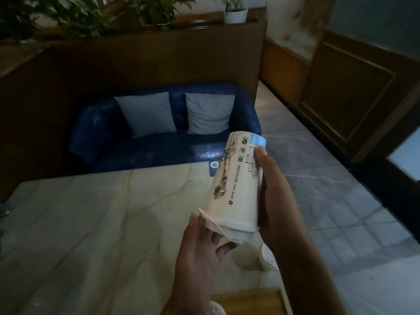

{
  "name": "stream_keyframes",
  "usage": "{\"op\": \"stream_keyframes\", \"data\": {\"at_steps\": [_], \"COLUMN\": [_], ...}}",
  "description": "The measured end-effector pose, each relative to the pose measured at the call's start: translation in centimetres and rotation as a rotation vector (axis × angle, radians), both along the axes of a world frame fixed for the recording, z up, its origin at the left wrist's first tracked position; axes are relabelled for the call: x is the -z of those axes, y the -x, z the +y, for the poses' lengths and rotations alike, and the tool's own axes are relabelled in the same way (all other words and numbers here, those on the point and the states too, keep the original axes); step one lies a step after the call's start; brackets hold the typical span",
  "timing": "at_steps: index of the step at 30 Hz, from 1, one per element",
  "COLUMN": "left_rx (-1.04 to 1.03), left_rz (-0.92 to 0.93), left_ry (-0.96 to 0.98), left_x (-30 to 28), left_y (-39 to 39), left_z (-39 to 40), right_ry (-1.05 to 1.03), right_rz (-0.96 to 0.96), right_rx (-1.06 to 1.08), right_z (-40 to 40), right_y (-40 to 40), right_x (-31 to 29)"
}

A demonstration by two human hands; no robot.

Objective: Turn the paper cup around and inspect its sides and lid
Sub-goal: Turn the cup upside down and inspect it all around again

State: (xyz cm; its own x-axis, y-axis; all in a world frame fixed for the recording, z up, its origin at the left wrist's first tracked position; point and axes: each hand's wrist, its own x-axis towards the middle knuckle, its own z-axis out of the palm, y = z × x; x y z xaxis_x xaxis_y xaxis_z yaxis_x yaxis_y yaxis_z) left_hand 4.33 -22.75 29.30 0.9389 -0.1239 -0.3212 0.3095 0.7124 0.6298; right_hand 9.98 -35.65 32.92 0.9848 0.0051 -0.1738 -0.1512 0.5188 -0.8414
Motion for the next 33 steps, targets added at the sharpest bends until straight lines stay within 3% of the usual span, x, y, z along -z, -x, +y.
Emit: {"op": "stream_keyframes", "data": {"at_steps": [15,21,25,29,33], "left_rx": [0.102,-0.007,-0.130,-0.196,-0.224], "left_rz": [-0.074,-0.156,-0.305,-0.375,-0.445], "left_ry": [-0.060,-0.346,-0.576,-0.827,-1.002], "left_x": [0.1,0.3,0.1,-0.6,-1.8], "left_y": [0.2,0.1,0.1,0.3,0.3], "left_z": [0.5,0.8,1.8,3.0,3.5], "right_ry": [0.007,0.066,0.217,0.563,0.862], "right_rz": [0.055,0.069,-0.023,-0.230,-0.506], "right_rx": [0.057,0.097,0.158,0.300,0.152], "right_z": [0.3,0.2,0.2,0.3,0.7], "right_y": [0.0,0.2,0.3,0.9,1.8], "right_x": [0.1,0.5,0.3,-0.1,-0.2]}}
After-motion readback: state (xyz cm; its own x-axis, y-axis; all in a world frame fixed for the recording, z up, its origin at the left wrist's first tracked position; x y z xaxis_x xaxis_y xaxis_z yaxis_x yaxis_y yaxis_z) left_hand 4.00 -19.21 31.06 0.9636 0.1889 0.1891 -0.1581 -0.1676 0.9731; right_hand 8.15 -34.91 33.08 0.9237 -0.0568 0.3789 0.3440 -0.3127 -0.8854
